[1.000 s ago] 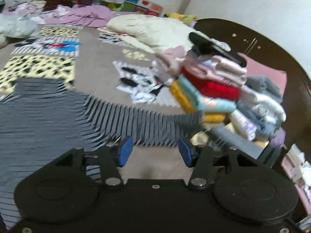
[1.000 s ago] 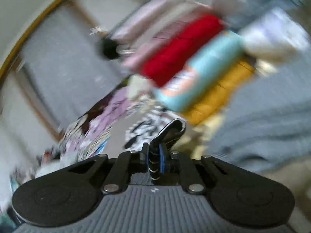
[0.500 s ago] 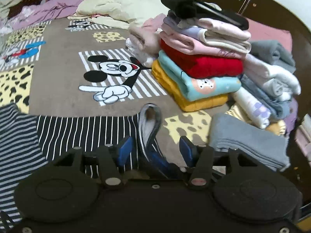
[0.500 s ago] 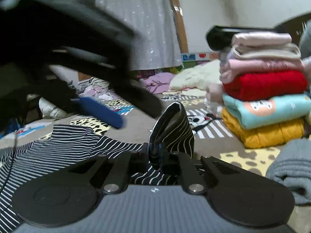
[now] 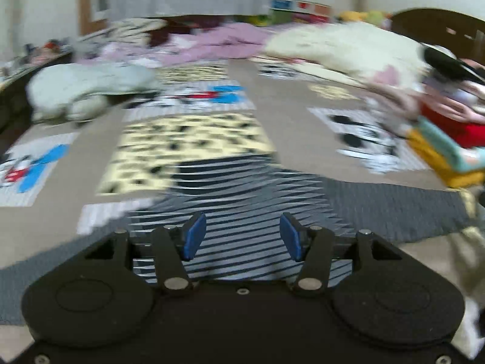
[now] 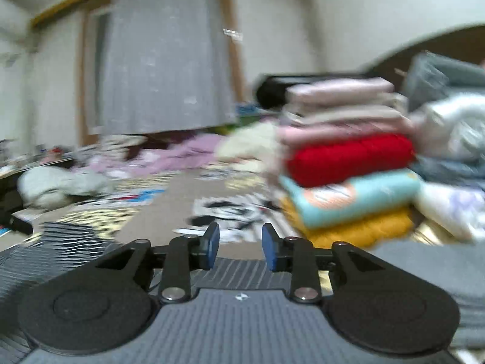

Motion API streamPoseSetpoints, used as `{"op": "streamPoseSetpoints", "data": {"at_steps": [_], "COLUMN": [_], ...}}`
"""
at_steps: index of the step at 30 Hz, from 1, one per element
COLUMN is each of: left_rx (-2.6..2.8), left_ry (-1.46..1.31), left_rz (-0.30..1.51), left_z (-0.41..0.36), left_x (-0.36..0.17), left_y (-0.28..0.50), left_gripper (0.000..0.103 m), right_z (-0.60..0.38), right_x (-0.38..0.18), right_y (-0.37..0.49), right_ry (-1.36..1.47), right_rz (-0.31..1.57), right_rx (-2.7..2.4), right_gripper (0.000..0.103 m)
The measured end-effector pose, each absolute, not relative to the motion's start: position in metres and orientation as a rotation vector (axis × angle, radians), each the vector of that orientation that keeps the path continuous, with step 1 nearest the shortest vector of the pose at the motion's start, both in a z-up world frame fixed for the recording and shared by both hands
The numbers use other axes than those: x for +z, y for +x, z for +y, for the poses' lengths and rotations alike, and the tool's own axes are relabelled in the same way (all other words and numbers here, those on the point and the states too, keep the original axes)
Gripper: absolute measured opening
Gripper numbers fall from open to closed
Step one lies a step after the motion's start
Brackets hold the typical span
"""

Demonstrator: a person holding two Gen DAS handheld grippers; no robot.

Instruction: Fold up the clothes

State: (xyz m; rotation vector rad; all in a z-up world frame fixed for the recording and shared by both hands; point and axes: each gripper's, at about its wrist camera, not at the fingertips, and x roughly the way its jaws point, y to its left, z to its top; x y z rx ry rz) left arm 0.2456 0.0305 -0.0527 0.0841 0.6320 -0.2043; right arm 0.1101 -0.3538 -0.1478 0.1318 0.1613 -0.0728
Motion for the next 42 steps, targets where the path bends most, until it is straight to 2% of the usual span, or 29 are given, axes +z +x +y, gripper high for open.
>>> {"op": "streamPoseSetpoints", "data": {"at_steps": [7,12,17,22,25,27,28,29,30,32,34,35,36,39,42], "left_rx": [-0.241,-0.351,-0.443,-0.506,-0.523,-0.531,-0.534,-0.527,-0.514,-0.487,-0.444,-0.423,-0.404,-0.352,-0.334], "left_ry": [0.096,0.104,0.066,0.018,-0.002,-0.038,-0.064,-0.1,-0.148,-0.243,-0.348,-0.403,-0.459,-0.466,-0.418], "left_rz": [0.64,0.645,0.664,0.688,0.71,0.734,0.746,0.756,0.766,0.786,0.858,0.892,0.914,0.88,0.79], "left_z": [0.107,0.11,0.106,0.103,0.1,0.1,0.1,0.102,0.106,0.112,0.119,0.123,0.128,0.132,0.137], "left_x": [-0.067,-0.081,-0.096,-0.11,-0.118,-0.124,-0.127,-0.128,-0.128,-0.129,-0.141,-0.148,-0.153,-0.148,-0.134], "left_y": [0.291,0.329,0.366,0.398,0.413,0.423,0.427,0.43,0.434,0.442,0.457,0.464,0.471,0.468,0.45], "left_gripper": [0.052,0.05,0.043,0.039,0.034,0.02,0.009,0.007,0.007,0.007,0.007,0.015,0.016,0.021,0.023], "right_z": [-0.298,-0.243,-0.193,-0.162,-0.16,-0.161,-0.162,-0.164,-0.165,-0.17,-0.181,-0.187,-0.19,-0.197,-0.199], "right_x": [-0.123,-0.101,-0.096,-0.107,-0.123,-0.134,-0.14,-0.145,-0.148,-0.149,-0.144,-0.146,-0.151,-0.174,-0.161], "right_y": [0.161,0.232,0.306,0.365,0.387,0.398,0.403,0.407,0.41,0.414,0.416,0.42,0.427,0.449,0.438], "right_ry": [0.037,-0.038,-0.125,-0.145,-0.116,-0.078,-0.057,-0.035,-0.016,0.026,0.125,0.181,0.221,0.34,0.324], "right_rz": [0.317,0.451,0.541,0.624,0.67,0.701,0.714,0.725,0.729,0.714,0.681,0.694,0.721,0.836,0.782], "right_rx": [0.261,0.469,0.563,0.587,0.579,0.578,0.581,0.583,0.584,0.581,0.562,0.55,0.534,0.481,0.453], "right_gripper": [0.033,0.032,0.033,0.044,0.049,0.048,0.045,0.038,0.014,0.011,0.011,0.011,0.01,0.014,0.034]}}
